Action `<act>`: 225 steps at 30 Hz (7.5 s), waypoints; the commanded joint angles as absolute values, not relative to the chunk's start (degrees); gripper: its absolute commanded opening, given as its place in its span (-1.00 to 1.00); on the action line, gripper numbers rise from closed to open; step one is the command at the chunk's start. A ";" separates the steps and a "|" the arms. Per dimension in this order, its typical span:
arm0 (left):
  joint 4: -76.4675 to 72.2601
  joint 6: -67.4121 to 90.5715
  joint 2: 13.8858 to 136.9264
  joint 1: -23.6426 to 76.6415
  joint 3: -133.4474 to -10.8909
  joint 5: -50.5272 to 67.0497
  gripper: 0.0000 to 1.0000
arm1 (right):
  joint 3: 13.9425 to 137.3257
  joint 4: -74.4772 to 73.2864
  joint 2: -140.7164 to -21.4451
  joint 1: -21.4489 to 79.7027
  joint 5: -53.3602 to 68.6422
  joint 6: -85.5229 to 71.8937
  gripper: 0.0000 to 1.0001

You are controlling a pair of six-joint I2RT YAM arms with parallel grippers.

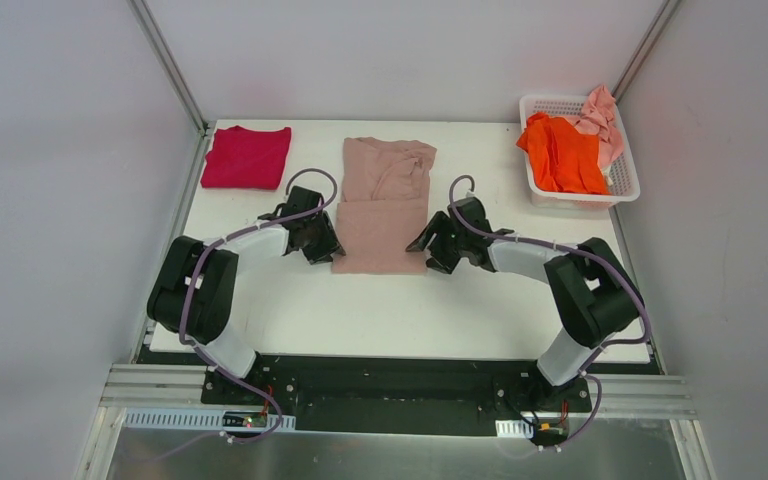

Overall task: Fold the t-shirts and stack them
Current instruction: Grab one side of the 2/3 rectangular tshirt with both arms, then fold the long partially folded tshirt into a neat square, then smooth out wrinkles on the folded tshirt, then put the neatly folded tshirt into the corner of the board with the left arm

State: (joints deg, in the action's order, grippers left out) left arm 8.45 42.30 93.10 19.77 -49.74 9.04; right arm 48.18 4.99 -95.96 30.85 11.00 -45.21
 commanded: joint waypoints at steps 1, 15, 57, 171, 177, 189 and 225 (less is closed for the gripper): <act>10.46 43.34 92.85 19.60 -46.32 10.25 -0.23 | 45.13 5.88 -96.47 30.85 11.71 -47.67 0.28; 12.05 43.21 89.90 19.64 -42.97 9.94 -0.30 | 39.84 3.34 -92.57 30.94 11.30 -47.91 0.22; 30.51 54.59 21.83 30.76 -29.11 13.31 -1.00 | 40.15 -28.43 -53.04 39.86 29.11 -51.10 -1.00; 16.52 38.05 121.17 17.42 -87.61 18.27 0.98 | 78.21 -2.02 -119.78 18.90 16.92 -45.08 0.98; 18.62 35.59 112.78 17.15 -90.02 18.37 0.98 | 79.73 -7.65 -109.11 18.94 14.60 -40.79 0.98; 21.36 31.60 95.06 17.14 -69.50 11.80 0.98 | 49.82 -10.19 -75.11 19.89 -0.49 -37.41 0.98; 27.14 22.88 113.29 27.29 -81.20 -9.35 -1.00 | 39.31 -17.11 -59.13 22.84 -13.14 -36.05 0.98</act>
State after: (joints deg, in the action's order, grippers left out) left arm 21.98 30.83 112.05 26.83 -76.77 6.90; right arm 39.70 -16.19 -61.56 22.55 -9.47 -37.98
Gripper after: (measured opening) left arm 0.058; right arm 0.988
